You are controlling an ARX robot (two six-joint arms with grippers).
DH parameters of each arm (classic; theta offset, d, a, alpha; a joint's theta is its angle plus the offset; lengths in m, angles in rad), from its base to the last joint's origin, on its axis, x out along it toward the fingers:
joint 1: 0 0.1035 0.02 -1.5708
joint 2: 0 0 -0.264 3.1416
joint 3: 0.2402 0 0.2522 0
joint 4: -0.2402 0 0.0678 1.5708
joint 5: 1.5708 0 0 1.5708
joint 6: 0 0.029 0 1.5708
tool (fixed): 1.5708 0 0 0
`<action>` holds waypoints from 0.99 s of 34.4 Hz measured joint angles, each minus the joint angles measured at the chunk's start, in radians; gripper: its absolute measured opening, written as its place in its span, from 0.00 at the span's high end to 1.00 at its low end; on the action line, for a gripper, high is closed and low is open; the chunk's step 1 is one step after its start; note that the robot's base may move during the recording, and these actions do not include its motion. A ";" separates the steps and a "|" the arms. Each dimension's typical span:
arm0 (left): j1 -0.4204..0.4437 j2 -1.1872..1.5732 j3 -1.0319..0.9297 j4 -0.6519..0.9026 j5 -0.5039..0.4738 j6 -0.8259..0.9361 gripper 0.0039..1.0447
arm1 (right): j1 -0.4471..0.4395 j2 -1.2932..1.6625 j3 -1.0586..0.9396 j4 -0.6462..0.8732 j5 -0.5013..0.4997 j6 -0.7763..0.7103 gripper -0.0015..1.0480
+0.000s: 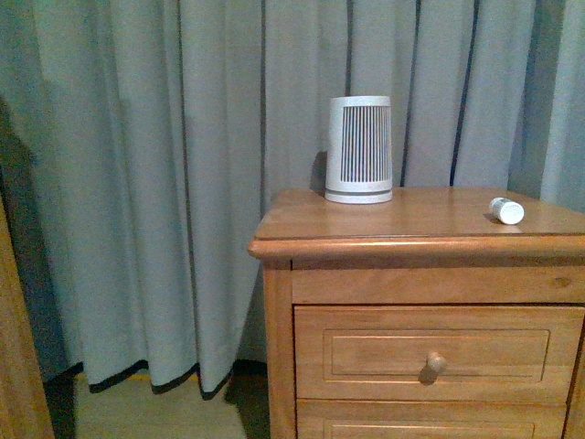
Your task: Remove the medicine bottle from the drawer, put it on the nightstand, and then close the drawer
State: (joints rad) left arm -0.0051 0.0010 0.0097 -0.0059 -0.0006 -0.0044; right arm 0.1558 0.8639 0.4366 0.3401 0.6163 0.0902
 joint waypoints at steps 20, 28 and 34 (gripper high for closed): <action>0.000 0.000 0.000 0.000 0.000 0.000 0.06 | 0.163 -0.655 -0.360 -0.304 0.076 -0.019 0.12; 0.000 0.000 0.000 0.000 0.000 0.000 0.06 | -0.132 -0.851 -0.423 -0.338 -0.596 -0.079 0.54; 0.000 0.000 0.000 0.000 0.000 0.000 0.06 | -0.150 -0.856 -0.423 -0.341 -0.613 -0.081 0.90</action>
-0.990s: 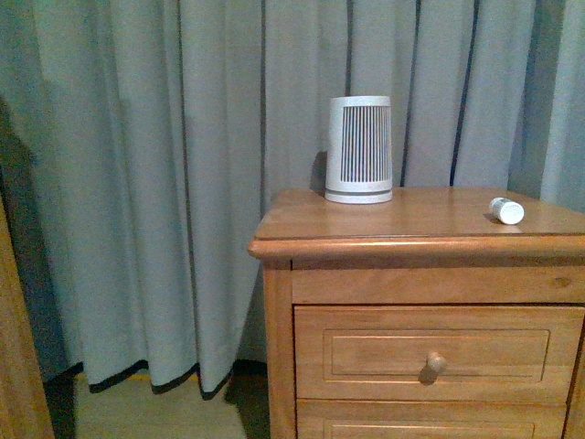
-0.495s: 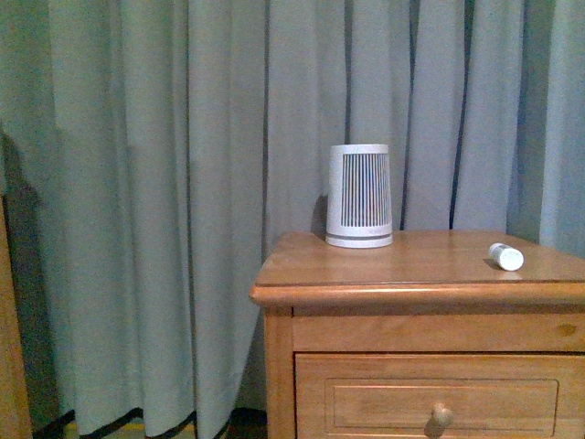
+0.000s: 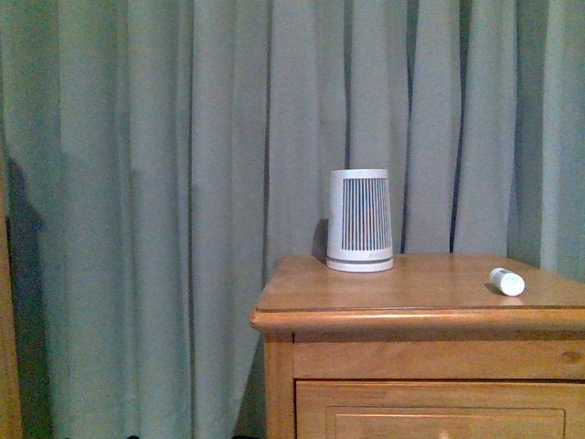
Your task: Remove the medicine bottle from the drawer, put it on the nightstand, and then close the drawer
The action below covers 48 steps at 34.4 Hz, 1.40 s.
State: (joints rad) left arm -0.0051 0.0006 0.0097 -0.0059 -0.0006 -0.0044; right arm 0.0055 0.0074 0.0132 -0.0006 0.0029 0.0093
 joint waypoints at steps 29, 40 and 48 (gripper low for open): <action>0.000 0.000 0.000 0.000 0.000 0.000 0.06 | -0.002 0.000 0.000 0.000 0.000 -0.005 0.25; 0.000 0.000 0.000 0.000 0.000 0.000 0.06 | -0.002 0.000 0.000 0.000 0.000 -0.005 0.07; 0.000 0.000 0.000 0.000 0.000 0.000 0.06 | -0.002 0.000 0.000 0.000 0.000 -0.005 0.07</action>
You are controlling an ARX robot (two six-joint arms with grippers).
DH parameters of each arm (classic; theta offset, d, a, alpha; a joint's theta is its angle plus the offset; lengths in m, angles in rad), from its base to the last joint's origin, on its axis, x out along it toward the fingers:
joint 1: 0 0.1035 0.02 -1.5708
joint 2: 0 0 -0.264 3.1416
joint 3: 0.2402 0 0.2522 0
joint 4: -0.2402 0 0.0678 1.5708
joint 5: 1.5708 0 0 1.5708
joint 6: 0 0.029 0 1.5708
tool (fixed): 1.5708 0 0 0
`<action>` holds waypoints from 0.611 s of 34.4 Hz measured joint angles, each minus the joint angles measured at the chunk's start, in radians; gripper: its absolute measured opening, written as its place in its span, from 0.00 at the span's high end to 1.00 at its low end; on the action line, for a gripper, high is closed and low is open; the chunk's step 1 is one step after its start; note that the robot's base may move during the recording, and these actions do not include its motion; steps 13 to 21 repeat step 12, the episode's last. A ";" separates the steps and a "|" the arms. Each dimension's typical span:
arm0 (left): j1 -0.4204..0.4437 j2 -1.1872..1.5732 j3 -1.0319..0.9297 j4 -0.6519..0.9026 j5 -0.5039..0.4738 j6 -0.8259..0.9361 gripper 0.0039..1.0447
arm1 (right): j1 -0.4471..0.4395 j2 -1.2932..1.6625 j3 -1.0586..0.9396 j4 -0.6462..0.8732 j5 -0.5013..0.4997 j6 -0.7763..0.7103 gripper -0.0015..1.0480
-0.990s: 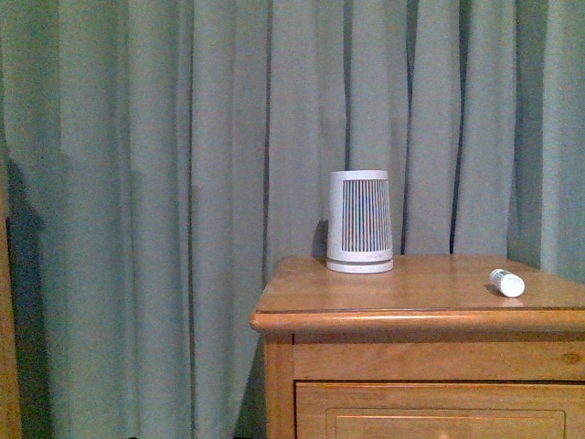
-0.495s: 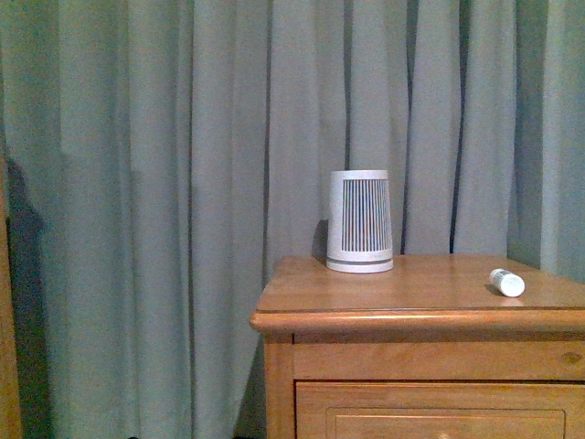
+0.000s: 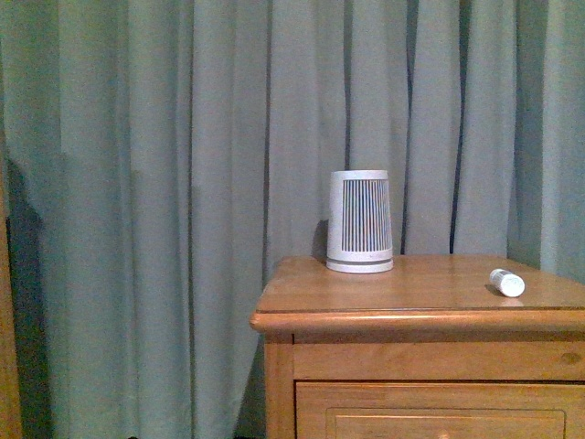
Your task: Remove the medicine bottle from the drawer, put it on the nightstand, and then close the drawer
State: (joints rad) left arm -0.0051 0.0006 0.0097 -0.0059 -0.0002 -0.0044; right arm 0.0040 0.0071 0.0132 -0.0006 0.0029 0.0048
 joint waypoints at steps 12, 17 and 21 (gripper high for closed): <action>0.000 0.000 0.000 0.000 0.000 0.000 0.06 | 0.000 0.000 0.000 0.000 0.000 0.000 0.07; 0.000 0.000 0.000 0.000 0.000 0.000 0.06 | 0.000 0.000 0.000 0.000 0.000 0.000 0.07; 0.000 0.000 0.000 0.000 0.000 0.000 0.06 | 0.000 0.000 0.000 0.000 0.000 0.000 0.07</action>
